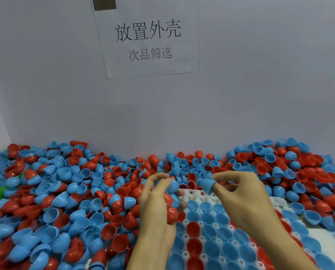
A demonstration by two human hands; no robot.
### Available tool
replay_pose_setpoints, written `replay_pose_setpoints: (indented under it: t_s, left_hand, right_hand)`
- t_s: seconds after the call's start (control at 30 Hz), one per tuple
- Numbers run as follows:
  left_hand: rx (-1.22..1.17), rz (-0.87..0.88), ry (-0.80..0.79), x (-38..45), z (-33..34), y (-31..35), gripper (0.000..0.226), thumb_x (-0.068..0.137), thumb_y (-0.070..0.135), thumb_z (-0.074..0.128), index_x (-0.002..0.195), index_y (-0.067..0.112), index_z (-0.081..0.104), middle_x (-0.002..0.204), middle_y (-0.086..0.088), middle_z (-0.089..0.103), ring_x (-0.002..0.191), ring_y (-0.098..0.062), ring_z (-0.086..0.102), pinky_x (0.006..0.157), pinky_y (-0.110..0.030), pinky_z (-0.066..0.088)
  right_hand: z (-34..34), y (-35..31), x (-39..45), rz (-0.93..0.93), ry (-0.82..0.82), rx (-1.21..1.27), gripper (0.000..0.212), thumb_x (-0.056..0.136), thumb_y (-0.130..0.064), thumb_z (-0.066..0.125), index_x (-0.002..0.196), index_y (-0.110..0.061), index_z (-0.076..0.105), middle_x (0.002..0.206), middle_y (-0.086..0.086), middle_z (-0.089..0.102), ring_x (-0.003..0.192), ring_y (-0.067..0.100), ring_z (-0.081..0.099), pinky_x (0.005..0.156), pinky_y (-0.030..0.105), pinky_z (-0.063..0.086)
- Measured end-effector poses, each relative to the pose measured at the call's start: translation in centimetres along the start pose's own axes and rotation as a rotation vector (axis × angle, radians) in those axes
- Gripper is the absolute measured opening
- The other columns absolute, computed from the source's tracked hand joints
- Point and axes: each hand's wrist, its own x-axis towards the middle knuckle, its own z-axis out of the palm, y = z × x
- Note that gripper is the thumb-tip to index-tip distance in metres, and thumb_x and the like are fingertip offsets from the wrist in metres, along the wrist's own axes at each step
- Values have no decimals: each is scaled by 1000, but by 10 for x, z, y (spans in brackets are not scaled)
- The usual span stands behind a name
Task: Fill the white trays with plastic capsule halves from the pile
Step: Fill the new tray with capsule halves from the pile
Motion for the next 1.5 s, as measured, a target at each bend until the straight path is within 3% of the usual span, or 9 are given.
replay_pose_setpoints:
  t_s: [0.07, 0.27, 0.4, 0.57, 0.7, 0.93, 1.17, 1.3, 1.5]
  left_hand:
    - [-19, 26, 152, 4, -18, 10, 26, 92, 3, 60, 73, 19, 68, 77, -11, 67, 55, -19, 61, 43, -29, 48]
    - [-83, 74, 177, 8, -23, 10, 20, 93, 2, 59, 81, 16, 66, 70, -9, 68, 52, -18, 62, 42, -28, 48]
    - [-75, 69, 168, 6, -22, 11, 27, 92, 2, 60, 73, 19, 69, 71, -9, 70, 52, -19, 63, 44, -29, 48]
    - [-91, 66, 181, 7, -24, 15, 32, 93, 2, 60, 69, 20, 69, 68, -8, 69, 53, -20, 61, 45, -29, 48]
    - [-86, 67, 183, 7, -24, 16, 34, 93, 1, 60, 67, 21, 69, 64, -5, 70, 51, -19, 61, 44, -27, 48]
    - [-125, 27, 157, 7, -25, 17, 28, 93, 4, 59, 72, 19, 69, 65, -7, 70, 51, -19, 61, 44, -27, 48]
    - [-147, 10, 148, 9, -25, 15, 24, 95, 4, 56, 78, 16, 68, 64, -8, 69, 52, -20, 60, 43, -28, 47]
    - [-165, -3, 128, 8, -26, 14, 23, 95, 5, 56, 80, 16, 68, 64, -8, 69, 50, -19, 61, 42, -28, 48]
    - [-199, -29, 116, 9, -25, 13, 21, 97, 8, 52, 87, 14, 69, 68, -13, 69, 50, -20, 60, 41, -27, 47]
  right_hand:
    - [-3, 4, 7, 12, 16, -52, 4, 90, -24, 72, 92, -27, 72, 70, -12, 71, 65, 22, 71, 38, 9, 43]
    - [6, 3, 41, -44, -148, -355, 30, 95, -6, 55, 123, -10, 67, 84, -4, 65, 39, -2, 49, 43, 10, 39]
    - [39, -10, 77, -119, -314, -624, 30, 90, 2, 57, 114, -5, 73, 113, 9, 72, 90, 21, 71, 75, 28, 61]
    - [81, -8, 105, -173, -521, -882, 7, 87, -5, 66, 82, -2, 68, 78, 9, 63, 69, 22, 63, 68, 29, 55]
    - [100, -2, 107, -234, -558, -1047, 34, 86, -5, 65, 63, -14, 42, 66, 0, 43, 55, 13, 40, 54, 27, 40]
    - [96, -4, 117, -214, -575, -966, 27, 88, -10, 68, 64, -9, 55, 64, 2, 51, 58, 15, 45, 56, 27, 44]
    - [101, 9, 114, -227, -547, -896, 6, 88, -1, 64, 86, 0, 69, 89, 10, 63, 73, 21, 62, 76, 39, 61]
    - [95, 10, 116, -210, -552, -845, 16, 90, -2, 63, 101, 5, 72, 106, 18, 72, 95, 33, 70, 81, 44, 60]
    - [80, -3, 113, -264, -508, -815, 17, 90, -3, 65, 103, -4, 76, 103, 7, 74, 88, 22, 71, 78, 30, 61]
